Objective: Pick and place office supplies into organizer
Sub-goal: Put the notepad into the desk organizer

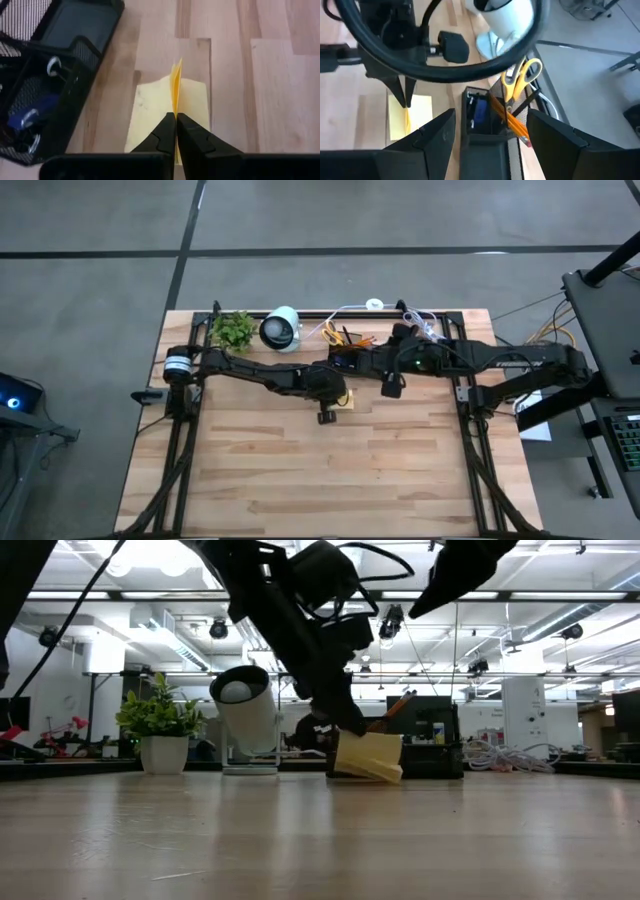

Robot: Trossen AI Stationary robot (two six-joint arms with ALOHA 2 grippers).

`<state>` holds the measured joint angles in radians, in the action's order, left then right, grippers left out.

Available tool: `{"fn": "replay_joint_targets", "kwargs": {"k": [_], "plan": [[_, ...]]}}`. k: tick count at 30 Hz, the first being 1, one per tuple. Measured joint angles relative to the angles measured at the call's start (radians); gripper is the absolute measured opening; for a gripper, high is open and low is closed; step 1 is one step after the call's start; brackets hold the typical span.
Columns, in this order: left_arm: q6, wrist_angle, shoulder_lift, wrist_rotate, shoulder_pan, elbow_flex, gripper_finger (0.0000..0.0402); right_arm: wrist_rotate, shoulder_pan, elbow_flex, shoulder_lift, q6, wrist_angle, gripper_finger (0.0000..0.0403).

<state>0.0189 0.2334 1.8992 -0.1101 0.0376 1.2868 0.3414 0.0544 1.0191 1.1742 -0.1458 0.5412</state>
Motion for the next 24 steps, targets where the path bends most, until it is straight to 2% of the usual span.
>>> {"fn": "replay_joint_targets", "kwargs": {"k": [5,9,13,19,24], "plan": [[0.014,0.003,-0.004,0.000,0.000,0.004,0.0000,-0.011,-0.002,0.000,-0.044,0.065,0.004,0.0231],[0.014,0.003,-0.004,0.000,0.000,0.003,0.0000,-0.102,-0.001,-0.015,-0.046,0.090,0.002,0.0231],[0.015,0.003,-0.004,0.000,0.001,0.003,0.0000,-0.139,-0.002,-0.055,-0.026,0.092,0.002,0.0234],[0.015,0.002,-0.005,-0.003,0.002,0.003,0.0000,-0.163,-0.002,-0.147,-0.013,0.126,-0.018,0.0280],[0.015,0.001,-0.005,-0.009,0.002,0.003,0.0000,-0.226,-0.004,-0.253,-0.007,0.162,-0.197,0.0320]]}}
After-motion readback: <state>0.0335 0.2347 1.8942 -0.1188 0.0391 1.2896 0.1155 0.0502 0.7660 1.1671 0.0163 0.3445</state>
